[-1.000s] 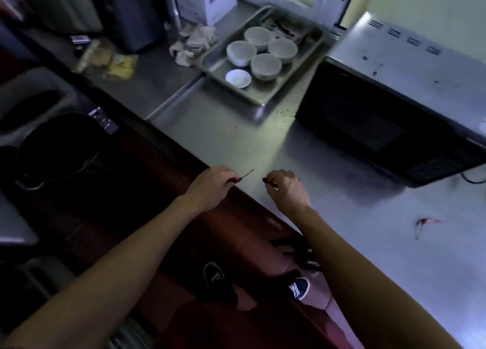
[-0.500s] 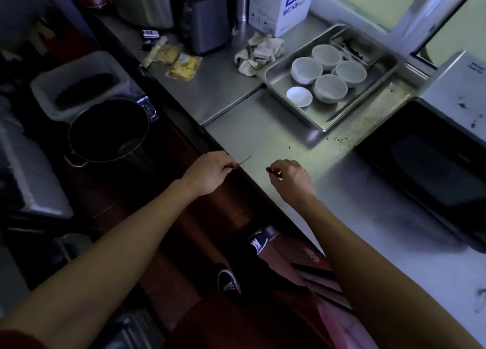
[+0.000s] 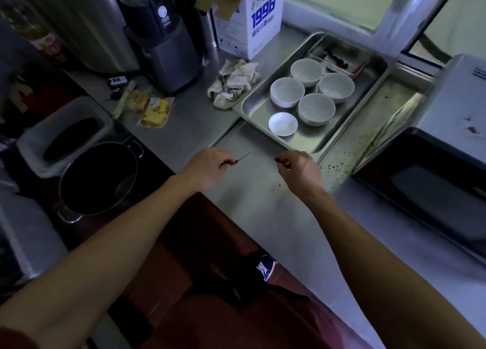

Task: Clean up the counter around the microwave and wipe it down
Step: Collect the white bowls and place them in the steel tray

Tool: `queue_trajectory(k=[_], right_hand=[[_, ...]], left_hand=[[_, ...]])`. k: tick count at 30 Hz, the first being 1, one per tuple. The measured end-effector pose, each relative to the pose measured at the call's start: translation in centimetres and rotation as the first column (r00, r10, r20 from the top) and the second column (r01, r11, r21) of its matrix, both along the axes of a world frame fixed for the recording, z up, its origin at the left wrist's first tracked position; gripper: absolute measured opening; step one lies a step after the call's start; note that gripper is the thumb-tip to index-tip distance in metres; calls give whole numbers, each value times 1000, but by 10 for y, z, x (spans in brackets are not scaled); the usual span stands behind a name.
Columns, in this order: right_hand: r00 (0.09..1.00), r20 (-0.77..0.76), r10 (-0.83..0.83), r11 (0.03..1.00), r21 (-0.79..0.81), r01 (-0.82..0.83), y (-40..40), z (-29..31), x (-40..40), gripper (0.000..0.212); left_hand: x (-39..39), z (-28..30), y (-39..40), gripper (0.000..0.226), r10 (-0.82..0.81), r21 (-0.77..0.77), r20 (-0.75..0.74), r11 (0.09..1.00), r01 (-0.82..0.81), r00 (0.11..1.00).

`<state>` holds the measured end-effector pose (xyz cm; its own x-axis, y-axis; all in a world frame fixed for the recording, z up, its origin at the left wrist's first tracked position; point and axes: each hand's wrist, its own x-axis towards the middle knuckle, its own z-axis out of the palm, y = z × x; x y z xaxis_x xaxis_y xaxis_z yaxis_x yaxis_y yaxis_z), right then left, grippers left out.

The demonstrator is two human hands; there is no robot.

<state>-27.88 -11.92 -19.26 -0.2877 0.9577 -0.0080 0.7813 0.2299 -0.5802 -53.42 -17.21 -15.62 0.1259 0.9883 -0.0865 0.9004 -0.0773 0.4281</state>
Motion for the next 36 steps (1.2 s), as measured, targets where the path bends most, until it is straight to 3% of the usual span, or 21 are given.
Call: queue_trajectory(k=[15, 23, 28, 32, 36], right_hand=[[938, -75, -337, 941, 17, 339, 91, 8, 48, 11], [870, -57, -489, 871, 25, 491, 140, 12, 44, 17], [838, -39, -545, 838, 9, 546, 193, 1, 37, 33], [813, -18, -582, 812, 34, 583, 230, 8, 27, 18], [801, -47, -597, 801, 21, 598, 267, 4, 28, 17]], left_hand=[[58, 13, 191, 17, -338, 96, 54, 938, 332, 940], [69, -4, 305, 17, -516, 81, 60, 856, 511, 854], [77, -10, 380, 19, -594, 96, 75, 804, 587, 801], [86, -11, 439, 21, -622, 111, 88, 783, 613, 778], [99, -13, 484, 24, -640, 127, 136, 768, 628, 756]])
